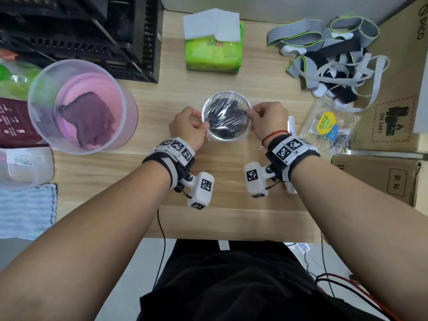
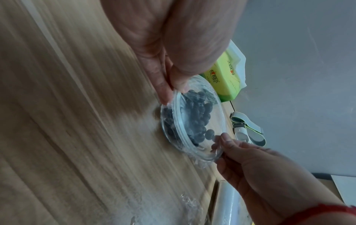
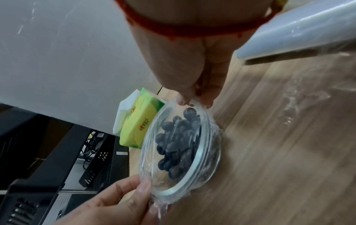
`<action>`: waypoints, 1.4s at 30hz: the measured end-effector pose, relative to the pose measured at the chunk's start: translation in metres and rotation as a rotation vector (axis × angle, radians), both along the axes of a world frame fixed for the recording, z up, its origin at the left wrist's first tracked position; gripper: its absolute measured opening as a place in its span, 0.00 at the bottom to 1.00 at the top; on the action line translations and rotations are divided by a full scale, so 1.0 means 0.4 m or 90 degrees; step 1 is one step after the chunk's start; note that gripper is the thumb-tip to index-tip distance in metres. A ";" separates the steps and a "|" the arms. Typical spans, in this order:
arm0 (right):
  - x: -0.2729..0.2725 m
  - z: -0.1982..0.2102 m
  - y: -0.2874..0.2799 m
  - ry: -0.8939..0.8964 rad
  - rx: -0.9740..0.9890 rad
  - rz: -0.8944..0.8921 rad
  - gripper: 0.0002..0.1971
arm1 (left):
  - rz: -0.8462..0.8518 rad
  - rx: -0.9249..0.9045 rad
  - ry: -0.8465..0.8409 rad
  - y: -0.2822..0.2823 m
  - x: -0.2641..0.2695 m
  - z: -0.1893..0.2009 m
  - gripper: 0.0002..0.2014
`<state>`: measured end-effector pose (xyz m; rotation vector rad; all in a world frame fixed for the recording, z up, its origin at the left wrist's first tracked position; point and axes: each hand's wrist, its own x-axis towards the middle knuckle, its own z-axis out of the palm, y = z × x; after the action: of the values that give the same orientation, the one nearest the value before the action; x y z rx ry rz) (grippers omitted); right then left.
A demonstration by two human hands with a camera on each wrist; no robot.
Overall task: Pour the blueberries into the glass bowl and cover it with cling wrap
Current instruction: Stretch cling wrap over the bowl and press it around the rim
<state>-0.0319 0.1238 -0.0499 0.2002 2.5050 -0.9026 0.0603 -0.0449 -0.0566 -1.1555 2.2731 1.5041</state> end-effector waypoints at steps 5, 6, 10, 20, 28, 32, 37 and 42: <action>-0.005 0.010 -0.011 -0.103 0.044 0.012 0.17 | 0.015 0.003 -0.008 0.003 -0.001 -0.001 0.06; -0.005 0.011 -0.012 -0.135 0.043 0.017 0.17 | 0.017 0.003 -0.011 0.002 -0.002 0.000 0.06; 0.004 0.009 -0.014 -0.198 0.053 0.020 0.14 | 0.014 -0.012 -0.032 0.004 -0.008 0.001 0.06; 0.038 0.023 -0.025 -0.286 0.074 0.065 0.23 | 0.051 0.045 -0.095 0.013 -0.016 -0.014 0.09; 0.077 0.037 -0.017 -0.364 -0.241 -0.111 0.15 | 0.071 0.140 -0.087 0.016 -0.013 -0.003 0.10; 0.079 0.039 0.014 -0.344 -0.255 -0.079 0.21 | 0.091 0.162 -0.077 0.015 -0.002 0.009 0.13; 0.093 0.023 0.017 -0.293 -0.197 0.019 0.18 | 0.112 0.198 -0.061 0.032 0.019 0.011 0.21; 0.093 -0.001 0.049 -0.317 -0.160 0.000 0.13 | 0.129 0.224 -0.037 0.026 0.027 0.013 0.18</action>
<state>0.0053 0.1436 -0.0503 0.3009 1.9179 -1.0139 0.0710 -0.0345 -0.0514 -1.3276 1.8006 1.8237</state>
